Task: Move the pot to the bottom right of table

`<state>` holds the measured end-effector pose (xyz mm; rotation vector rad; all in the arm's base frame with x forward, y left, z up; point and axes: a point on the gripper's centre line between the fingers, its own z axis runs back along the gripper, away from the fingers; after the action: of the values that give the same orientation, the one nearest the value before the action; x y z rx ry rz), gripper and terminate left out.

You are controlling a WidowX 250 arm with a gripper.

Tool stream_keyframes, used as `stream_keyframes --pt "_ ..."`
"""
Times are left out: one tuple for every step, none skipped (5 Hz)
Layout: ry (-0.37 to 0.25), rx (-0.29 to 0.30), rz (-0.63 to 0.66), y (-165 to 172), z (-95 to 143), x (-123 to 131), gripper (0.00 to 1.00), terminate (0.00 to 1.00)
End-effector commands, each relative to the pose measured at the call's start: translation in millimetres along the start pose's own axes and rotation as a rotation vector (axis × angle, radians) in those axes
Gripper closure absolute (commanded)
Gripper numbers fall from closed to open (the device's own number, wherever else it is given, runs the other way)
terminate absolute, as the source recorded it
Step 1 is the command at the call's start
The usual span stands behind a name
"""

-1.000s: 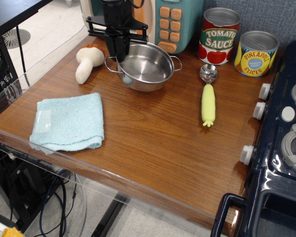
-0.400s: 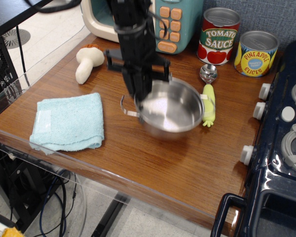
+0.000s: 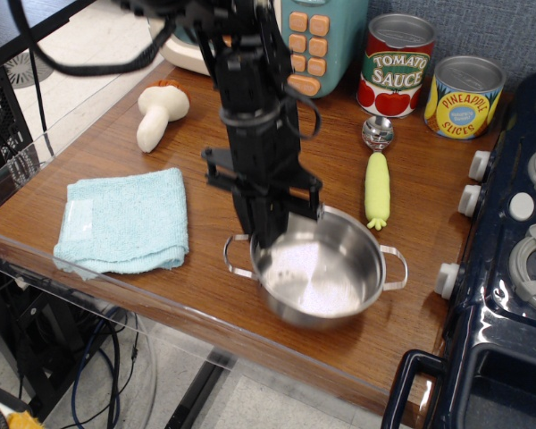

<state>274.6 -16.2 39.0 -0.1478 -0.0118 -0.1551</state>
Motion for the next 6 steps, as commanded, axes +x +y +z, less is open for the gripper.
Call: stream_keyframes --pt "-0.013 0.025 -0.061 -9.9 6.7 -0.5 1.00 0.00" --pt "-0.009 0.049 -0.087 -11.7 5.7 -0.6 0.00 0.00" --pt "-0.006 0.059 -0.088 -12.0 6.1 0.0 0.00 0.00" --pt "-0.007 0.063 -0.079 -9.3 7.4 3.0 0.00 0.00" --pt "-0.025 0.069 -0.067 -6.7 15.4 3.6 0.00 0.00" --pt "-0.079 0.098 -0.063 -7.2 39.7 8.0 0.00 0.00"
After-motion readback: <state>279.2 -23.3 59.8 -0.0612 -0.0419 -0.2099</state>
